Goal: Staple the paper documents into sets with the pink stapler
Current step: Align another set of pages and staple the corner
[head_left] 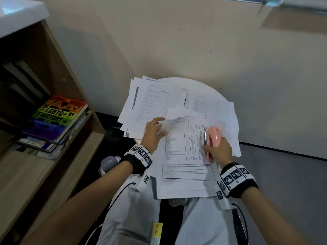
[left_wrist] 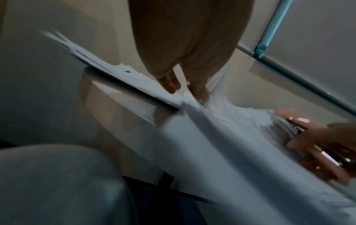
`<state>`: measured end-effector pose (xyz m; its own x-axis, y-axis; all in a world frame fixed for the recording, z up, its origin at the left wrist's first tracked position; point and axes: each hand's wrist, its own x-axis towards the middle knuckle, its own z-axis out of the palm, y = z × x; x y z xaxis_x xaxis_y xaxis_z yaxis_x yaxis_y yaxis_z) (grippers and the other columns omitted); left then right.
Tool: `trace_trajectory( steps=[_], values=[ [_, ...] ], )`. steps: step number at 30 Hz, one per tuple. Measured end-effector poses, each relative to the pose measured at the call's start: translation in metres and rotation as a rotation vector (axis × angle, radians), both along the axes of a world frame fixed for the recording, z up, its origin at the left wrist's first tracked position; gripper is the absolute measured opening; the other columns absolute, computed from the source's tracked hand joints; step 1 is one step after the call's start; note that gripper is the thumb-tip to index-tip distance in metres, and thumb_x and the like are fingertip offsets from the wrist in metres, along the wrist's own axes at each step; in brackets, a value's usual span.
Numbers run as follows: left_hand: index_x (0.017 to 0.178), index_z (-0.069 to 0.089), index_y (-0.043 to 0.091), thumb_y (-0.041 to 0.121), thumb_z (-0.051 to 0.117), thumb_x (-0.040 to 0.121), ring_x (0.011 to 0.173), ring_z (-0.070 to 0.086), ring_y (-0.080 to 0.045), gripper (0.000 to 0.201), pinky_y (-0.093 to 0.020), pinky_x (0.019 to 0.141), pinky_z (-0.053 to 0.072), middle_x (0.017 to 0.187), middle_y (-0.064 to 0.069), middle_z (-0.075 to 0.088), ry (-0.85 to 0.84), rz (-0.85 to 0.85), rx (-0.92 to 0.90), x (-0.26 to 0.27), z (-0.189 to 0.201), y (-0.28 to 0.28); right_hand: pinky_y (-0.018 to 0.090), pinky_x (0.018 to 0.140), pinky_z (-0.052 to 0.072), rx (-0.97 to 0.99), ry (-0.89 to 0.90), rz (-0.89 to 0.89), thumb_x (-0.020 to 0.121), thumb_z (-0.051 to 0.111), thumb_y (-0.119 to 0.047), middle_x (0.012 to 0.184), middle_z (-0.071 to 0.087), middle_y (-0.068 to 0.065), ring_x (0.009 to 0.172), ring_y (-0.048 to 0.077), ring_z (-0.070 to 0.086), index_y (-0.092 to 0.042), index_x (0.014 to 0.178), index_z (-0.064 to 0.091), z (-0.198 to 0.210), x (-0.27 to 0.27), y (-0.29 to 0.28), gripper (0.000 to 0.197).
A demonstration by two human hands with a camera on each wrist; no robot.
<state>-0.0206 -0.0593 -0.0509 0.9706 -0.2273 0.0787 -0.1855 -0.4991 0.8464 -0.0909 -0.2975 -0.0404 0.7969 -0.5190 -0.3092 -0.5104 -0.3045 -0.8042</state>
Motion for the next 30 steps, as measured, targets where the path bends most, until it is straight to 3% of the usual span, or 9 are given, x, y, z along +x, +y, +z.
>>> trace_trajectory(
  steps=[3, 7, 11, 15, 19, 23, 26, 28, 30],
  values=[
    [0.120, 0.057, -0.002, -0.001, 0.058, 0.088, 0.116, 0.049, -0.017, 0.032, -0.002, 0.083, 0.040, 0.134, -0.007, 0.049, 0.065, 0.001, -0.069, 0.003, 0.001, 0.002, 0.044, 0.080, 0.055, -0.073, -0.072, -0.046, 0.072, 0.079, -0.012, 0.099, 0.059, 0.008, 0.087, 0.028, 0.060, -0.008, 0.111, 0.051, 0.001, -0.002, -0.005, 0.049],
    [0.125, 0.053, -0.008, -0.009, 0.051, 0.090, 0.097, 0.063, -0.002, 0.035, -0.005, 0.077, 0.047, 0.119, 0.001, 0.058, 0.139, 0.032, -0.186, 0.007, -0.004, 0.008, 0.051, 0.075, 0.058, -0.018, -0.108, -0.077, 0.070, 0.080, -0.014, 0.099, 0.062, 0.009, 0.089, 0.031, 0.064, -0.011, 0.109, 0.053, 0.002, 0.002, -0.019, 0.048],
    [0.127, 0.054, -0.001, 0.005, 0.057, 0.091, 0.121, 0.048, -0.025, 0.036, -0.028, 0.099, 0.044, 0.138, -0.009, 0.043, 0.151, 0.002, -0.072, 0.010, -0.002, 0.003, 0.047, 0.074, 0.058, 0.159, -0.073, -0.014, 0.072, 0.081, -0.012, 0.102, 0.066, 0.019, 0.090, 0.036, 0.067, -0.004, 0.112, 0.056, 0.007, 0.007, -0.027, 0.048],
    [0.122, 0.058, -0.001, 0.014, 0.060, 0.091, 0.116, 0.055, -0.032, 0.035, -0.046, 0.102, 0.044, 0.125, -0.018, 0.058, 0.209, 0.013, -0.138, 0.013, 0.000, 0.000, 0.037, 0.073, 0.057, 0.219, -0.091, 0.120, 0.076, 0.078, -0.011, 0.096, 0.069, 0.012, 0.081, 0.027, 0.069, -0.005, 0.111, 0.058, 0.017, 0.008, -0.028, 0.041],
    [0.118, 0.063, 0.001, 0.014, 0.058, 0.093, 0.107, 0.062, -0.025, 0.029, -0.033, 0.093, 0.047, 0.118, -0.016, 0.066, 0.201, -0.010, -0.167, 0.015, 0.003, 0.010, 0.026, 0.058, 0.057, 0.313, -0.096, 0.197, 0.078, 0.074, -0.007, 0.084, 0.071, 0.010, 0.063, 0.017, 0.070, -0.008, 0.102, 0.061, 0.027, 0.002, -0.034, 0.026],
    [0.121, 0.060, 0.001, 0.014, 0.056, 0.094, 0.104, 0.060, -0.018, 0.031, -0.045, 0.099, 0.048, 0.115, -0.009, 0.066, 0.150, 0.072, -0.261, 0.014, 0.010, 0.015, 0.025, 0.055, 0.056, 0.486, -0.072, 0.292, 0.079, 0.066, 0.006, 0.075, 0.067, 0.012, 0.057, 0.020, 0.067, -0.004, 0.096, 0.061, 0.037, -0.005, -0.032, 0.021],
    [0.126, 0.048, 0.007, 0.011, 0.057, 0.093, 0.107, 0.059, -0.015, 0.035, -0.045, 0.102, 0.047, 0.119, -0.003, 0.061, 0.098, 0.066, -0.332, 0.009, 0.022, 0.010, 0.030, 0.060, 0.057, 0.450, 0.004, 0.474, 0.077, 0.068, 0.008, 0.079, 0.065, 0.014, 0.062, 0.026, 0.067, -0.002, 0.102, 0.062, 0.048, -0.004, -0.017, 0.028],
    [0.127, 0.035, 0.017, 0.011, 0.063, 0.089, 0.114, 0.057, -0.010, 0.048, -0.039, 0.105, 0.044, 0.126, -0.002, 0.056, 0.061, 0.095, -0.411, 0.007, 0.035, 0.005, 0.033, 0.065, 0.060, 0.367, -0.022, 0.452, 0.076, 0.072, 0.006, 0.086, 0.066, 0.015, 0.067, 0.028, 0.067, 0.001, 0.106, 0.062, 0.058, 0.002, -0.003, 0.033],
    [0.133, 0.031, 0.014, 0.009, 0.062, 0.089, 0.110, 0.055, 0.008, 0.055, -0.024, 0.103, 0.044, 0.124, 0.004, 0.055, -0.022, 0.164, -0.481, 0.006, 0.059, 0.004, 0.032, 0.069, 0.060, 0.265, -0.163, 0.368, 0.073, 0.075, 0.004, 0.084, 0.065, 0.010, 0.070, 0.025, 0.067, 0.003, 0.106, 0.060, 0.072, 0.007, 0.010, 0.036]
  ],
)
